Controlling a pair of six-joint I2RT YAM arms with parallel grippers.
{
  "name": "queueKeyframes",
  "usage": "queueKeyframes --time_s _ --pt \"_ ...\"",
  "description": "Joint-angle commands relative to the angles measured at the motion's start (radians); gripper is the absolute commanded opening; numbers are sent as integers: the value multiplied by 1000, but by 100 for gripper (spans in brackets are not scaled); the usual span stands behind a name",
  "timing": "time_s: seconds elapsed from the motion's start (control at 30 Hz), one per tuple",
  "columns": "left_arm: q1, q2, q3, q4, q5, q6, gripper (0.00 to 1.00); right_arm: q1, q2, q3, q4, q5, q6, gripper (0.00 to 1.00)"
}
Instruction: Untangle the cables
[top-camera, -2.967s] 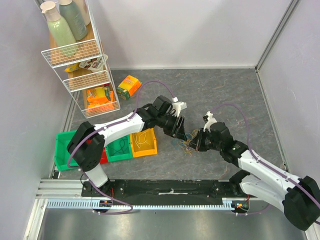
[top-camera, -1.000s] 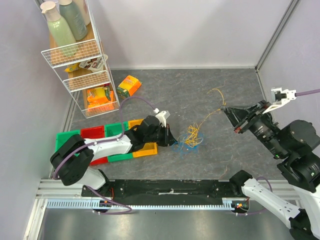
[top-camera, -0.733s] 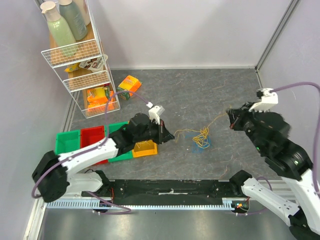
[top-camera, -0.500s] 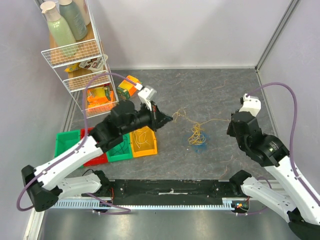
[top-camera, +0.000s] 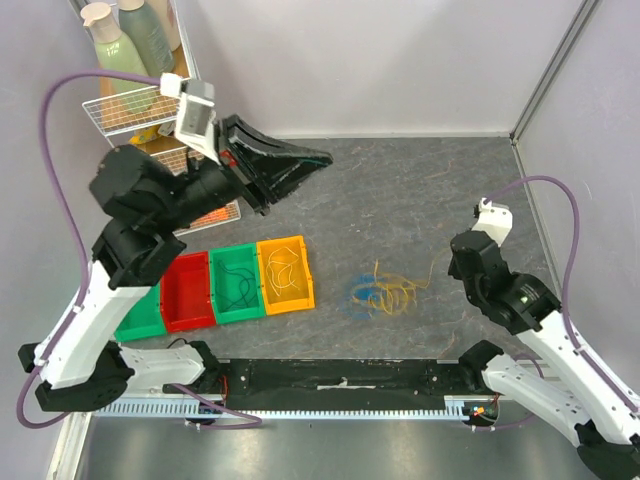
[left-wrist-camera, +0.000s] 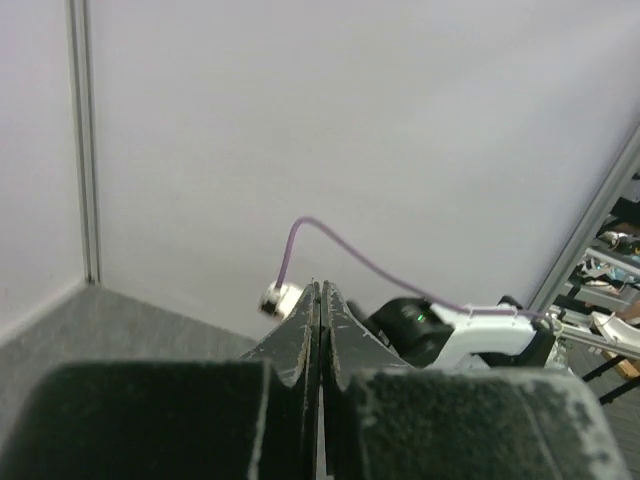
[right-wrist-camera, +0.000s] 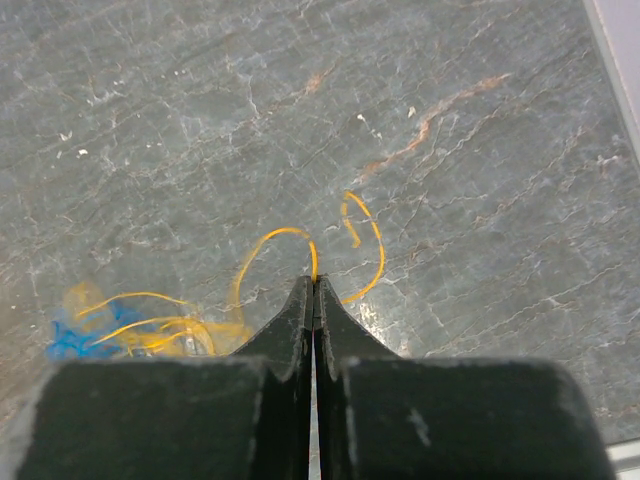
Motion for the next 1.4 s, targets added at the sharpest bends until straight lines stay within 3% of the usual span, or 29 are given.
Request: queueKeyframes --time_s 0.0,0.13,0.23,0.43,0.53,0.67,0.7,0.73,0.77,0.97,1.1,1.3,1.37 --pt "-4 45 176 -54 23 35 2 -2 62 -56 96 14 60 0" --pt "-4 52 256 -86 -38 75 2 -23 116 -94 125 -15 80 0" --pt "-2 71 229 -143 -61 72 2 -27 103 -79 159 -84 52 0" --pt "-4 54 -152 -140 -42 48 7 -27 46 27 180 -257 -48 0" --pt "-4 13 -390 -30 -34 25 22 -27 28 136 177 -340 -84 0" --pt "-4 -21 -659 178 -2 -64 53 -27 43 317 187 -453 -124 0" --pt "-4 -12 -710 243 18 -92 62 -27 52 366 188 -485 -129 0" --pt "-4 0 -744 289 49 -118 77 -27 67 404 188 -505 -131 0" --pt "-4 21 -764 326 84 -133 85 -27 81 441 187 -525 -131 0" --pt "-11 63 -802 481 144 -156 89 -27 144 578 229 -659 -91 0" --pt "-13 115 -761 478 123 -152 92 -27 179 636 282 -760 -57 0" --pt "-31 283 -689 570 147 -186 93 -27 218 659 338 -849 0 0" --pt "-40 362 -652 579 144 -182 89 -27 231 685 349 -875 14 0"
